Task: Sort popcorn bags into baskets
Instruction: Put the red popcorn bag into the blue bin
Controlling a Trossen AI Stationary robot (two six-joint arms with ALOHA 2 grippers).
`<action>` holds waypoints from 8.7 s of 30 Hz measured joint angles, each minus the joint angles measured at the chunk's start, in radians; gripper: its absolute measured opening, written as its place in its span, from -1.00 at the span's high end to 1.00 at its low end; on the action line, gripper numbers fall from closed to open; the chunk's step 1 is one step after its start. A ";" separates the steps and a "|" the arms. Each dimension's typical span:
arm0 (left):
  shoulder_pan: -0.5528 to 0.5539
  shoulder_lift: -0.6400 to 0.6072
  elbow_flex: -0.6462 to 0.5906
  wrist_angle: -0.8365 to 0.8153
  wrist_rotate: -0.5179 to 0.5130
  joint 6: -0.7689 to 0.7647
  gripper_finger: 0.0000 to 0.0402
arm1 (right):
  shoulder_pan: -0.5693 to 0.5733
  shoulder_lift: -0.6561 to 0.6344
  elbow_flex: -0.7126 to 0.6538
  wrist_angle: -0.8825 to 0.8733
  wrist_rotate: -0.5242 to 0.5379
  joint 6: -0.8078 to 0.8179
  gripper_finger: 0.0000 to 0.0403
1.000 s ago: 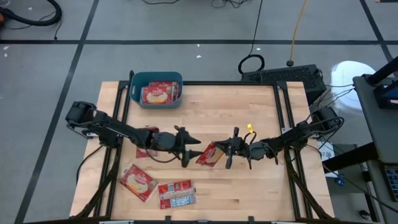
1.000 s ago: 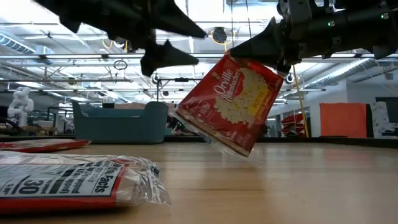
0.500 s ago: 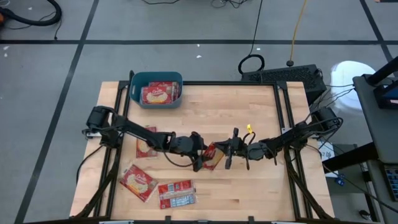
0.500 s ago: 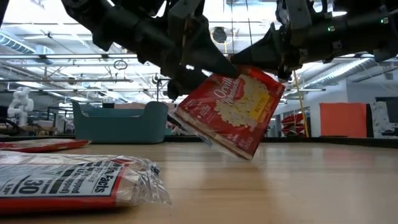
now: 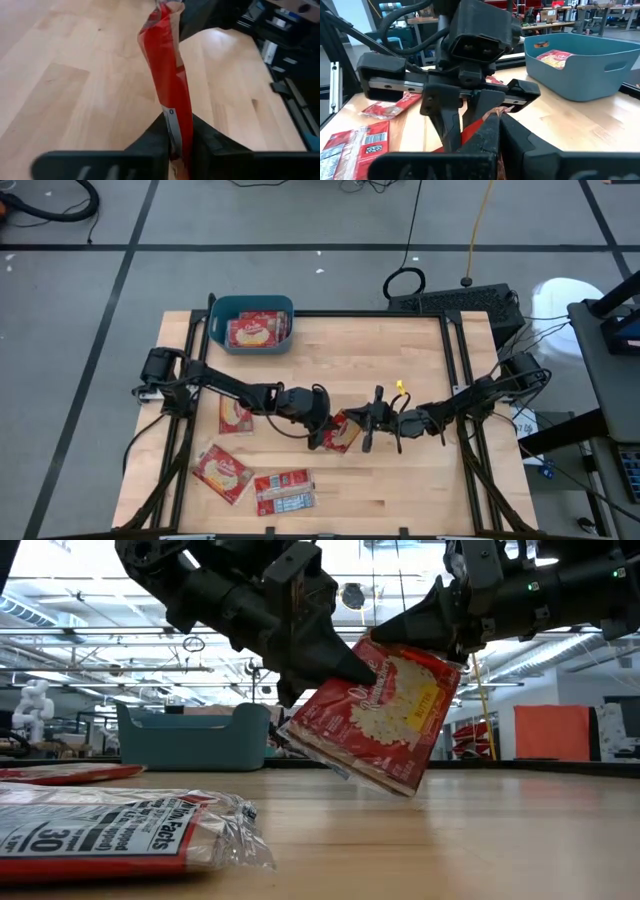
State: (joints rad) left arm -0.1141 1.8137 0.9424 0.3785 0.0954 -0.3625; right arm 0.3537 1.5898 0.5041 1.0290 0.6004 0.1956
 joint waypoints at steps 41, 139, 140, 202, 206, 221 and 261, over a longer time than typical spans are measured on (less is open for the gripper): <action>0.419 -0.756 0.084 -1.003 -0.065 0.503 0.81 | -0.054 -0.061 -0.001 0.107 0.312 -0.428 -0.06; 0.933 -0.294 0.359 -1.248 -0.307 0.989 0.34 | -0.103 -0.061 -0.001 -0.047 0.153 -0.361 -0.06; 0.933 -0.294 0.353 -1.240 -0.307 0.976 0.36 | -0.104 -0.061 -0.001 -0.047 0.153 -0.360 -0.06; 0.484 -0.362 -0.093 -1.004 -0.771 0.747 0.69 | -0.115 -0.061 -0.001 -0.092 0.153 -0.293 -0.06; 0.513 -0.362 -0.125 -0.975 -0.696 0.789 0.67 | -0.115 -0.061 -0.001 -0.092 0.153 -0.293 -0.06; 0.595 -0.402 -0.148 -0.887 -0.596 0.727 -0.18 | -0.114 -0.061 -0.001 -0.096 0.153 -0.293 -0.06; 0.776 -0.639 -0.147 -0.829 -0.306 0.515 0.75 | -0.116 -0.061 -0.001 -0.099 0.147 -0.272 -0.06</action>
State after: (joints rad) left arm 0.6621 1.1745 0.7956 -0.4510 -0.2110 0.1530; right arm 0.2374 1.5288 0.5030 0.9298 0.7469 -0.0766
